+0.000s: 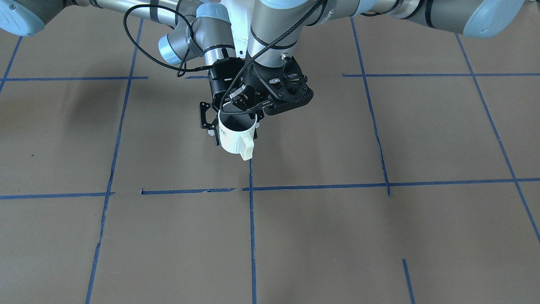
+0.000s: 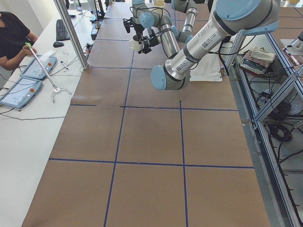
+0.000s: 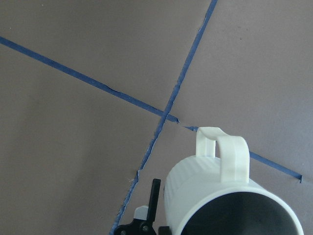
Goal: Left arm hands cup to right arm to dump lemon
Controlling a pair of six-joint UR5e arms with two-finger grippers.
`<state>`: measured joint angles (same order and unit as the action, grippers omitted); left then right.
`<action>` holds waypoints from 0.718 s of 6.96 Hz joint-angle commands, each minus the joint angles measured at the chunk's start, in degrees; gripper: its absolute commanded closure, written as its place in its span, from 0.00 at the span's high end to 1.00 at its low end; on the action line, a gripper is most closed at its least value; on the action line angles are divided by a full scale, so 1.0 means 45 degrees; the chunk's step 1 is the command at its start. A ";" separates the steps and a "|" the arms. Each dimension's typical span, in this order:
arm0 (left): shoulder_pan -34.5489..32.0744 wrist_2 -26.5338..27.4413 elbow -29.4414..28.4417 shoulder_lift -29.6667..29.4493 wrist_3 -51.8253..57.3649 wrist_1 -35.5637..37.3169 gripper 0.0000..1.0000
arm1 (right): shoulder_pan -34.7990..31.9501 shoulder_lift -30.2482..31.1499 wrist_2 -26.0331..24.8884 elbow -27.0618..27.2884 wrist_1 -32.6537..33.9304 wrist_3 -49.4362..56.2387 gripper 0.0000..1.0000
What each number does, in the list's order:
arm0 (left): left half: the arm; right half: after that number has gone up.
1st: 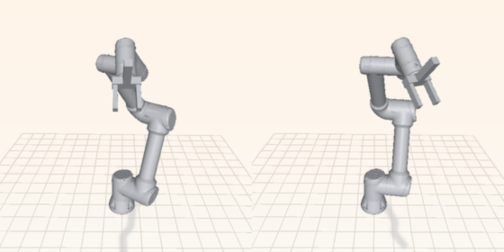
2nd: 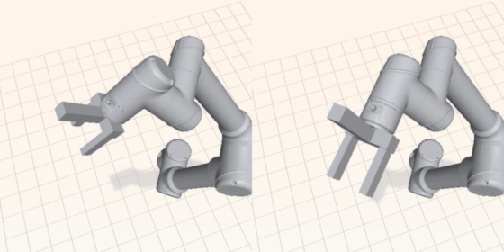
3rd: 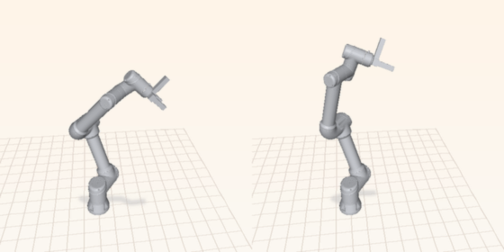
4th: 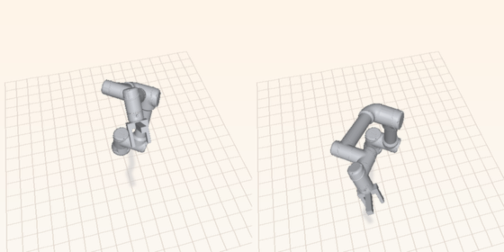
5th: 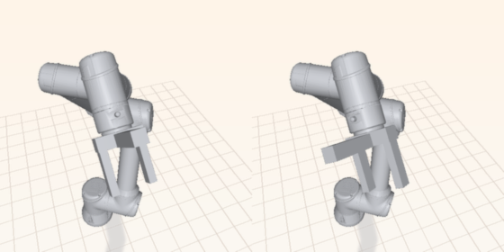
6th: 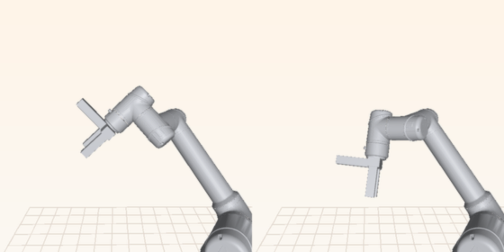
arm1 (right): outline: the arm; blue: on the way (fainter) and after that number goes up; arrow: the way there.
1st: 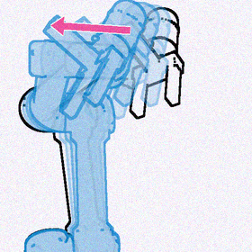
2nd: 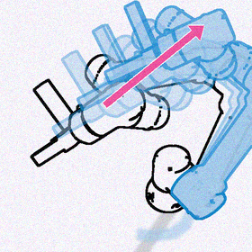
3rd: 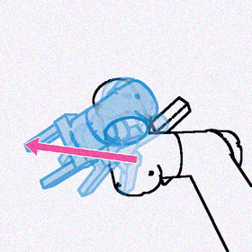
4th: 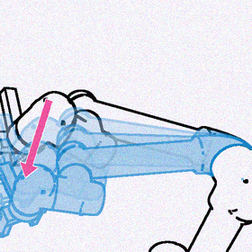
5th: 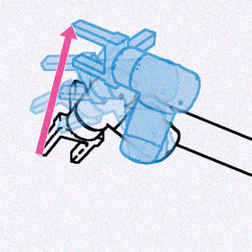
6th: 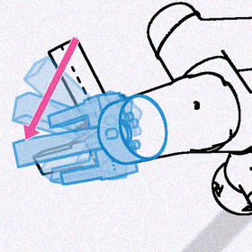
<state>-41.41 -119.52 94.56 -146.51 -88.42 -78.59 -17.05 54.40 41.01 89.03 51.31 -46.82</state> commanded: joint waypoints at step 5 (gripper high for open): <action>-0.2277 -0.0139 0.4348 0.4203 0.3112 0.0141 0.00 | -0.0406 0.1227 0.0767 0.0040 0.0023 0.0112 1.00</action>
<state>-49.17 -120.03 109.04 -134.86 -81.18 -77.87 -17.50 58.06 43.23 89.10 51.36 -46.44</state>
